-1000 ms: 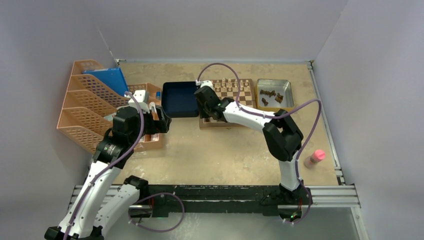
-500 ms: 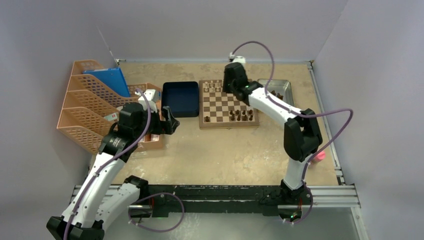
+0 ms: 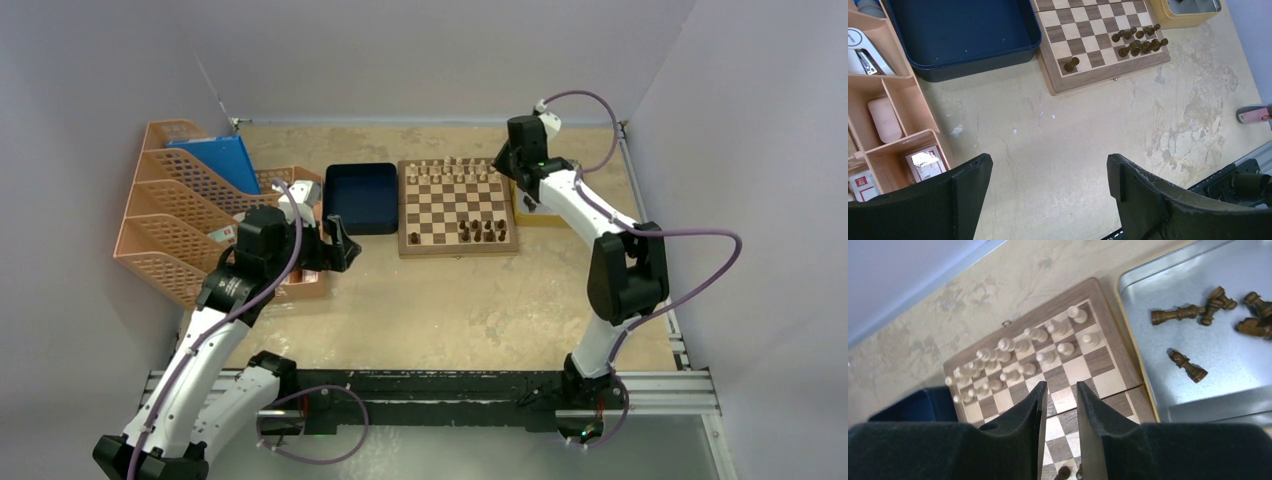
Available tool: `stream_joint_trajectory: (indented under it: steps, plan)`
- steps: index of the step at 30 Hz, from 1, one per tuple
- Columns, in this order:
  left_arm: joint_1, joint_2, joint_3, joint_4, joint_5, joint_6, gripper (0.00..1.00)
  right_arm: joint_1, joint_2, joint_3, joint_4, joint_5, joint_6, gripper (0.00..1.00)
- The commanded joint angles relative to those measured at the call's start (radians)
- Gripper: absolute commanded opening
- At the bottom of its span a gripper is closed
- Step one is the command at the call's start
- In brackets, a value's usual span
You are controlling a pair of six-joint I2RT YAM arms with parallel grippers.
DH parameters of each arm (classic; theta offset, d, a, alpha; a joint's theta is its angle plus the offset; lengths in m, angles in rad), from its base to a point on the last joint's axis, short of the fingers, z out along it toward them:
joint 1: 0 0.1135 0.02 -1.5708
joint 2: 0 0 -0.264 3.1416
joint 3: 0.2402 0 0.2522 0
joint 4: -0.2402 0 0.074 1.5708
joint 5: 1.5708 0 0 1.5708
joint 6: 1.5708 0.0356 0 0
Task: Set up the chess pieces on the board
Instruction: Pick up the chess piece from the storage box.
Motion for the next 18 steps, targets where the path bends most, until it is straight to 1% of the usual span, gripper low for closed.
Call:
stream_joint_trajectory:
  steps: [1, 4, 7, 15, 18]
  plan:
    - [-0.001, -0.024, 0.002, 0.045, -0.002, 0.013, 0.85, -0.076, 0.013, 0.05, -0.058, 0.017, 0.187, 0.3]
    - [-0.001, -0.026, 0.002, 0.044, 0.002, 0.015, 0.85, -0.108, 0.038, 0.061, -0.089, 0.04, 0.262, 0.29]
    - [-0.001, -0.031, 0.004, 0.044, 0.0, 0.015, 0.85, -0.122, 0.064, 0.075, -0.115, 0.095, 0.328, 0.3]
    - [-0.003, -0.037, 0.005, 0.039, -0.012, 0.013, 0.85, -0.177, 0.171, 0.167, -0.197, 0.216, 0.444, 0.3]
    - [-0.004, -0.039, 0.004, 0.04, -0.016, 0.012, 0.85, -0.197, 0.224, 0.232, -0.286, 0.227, 0.549, 0.31]
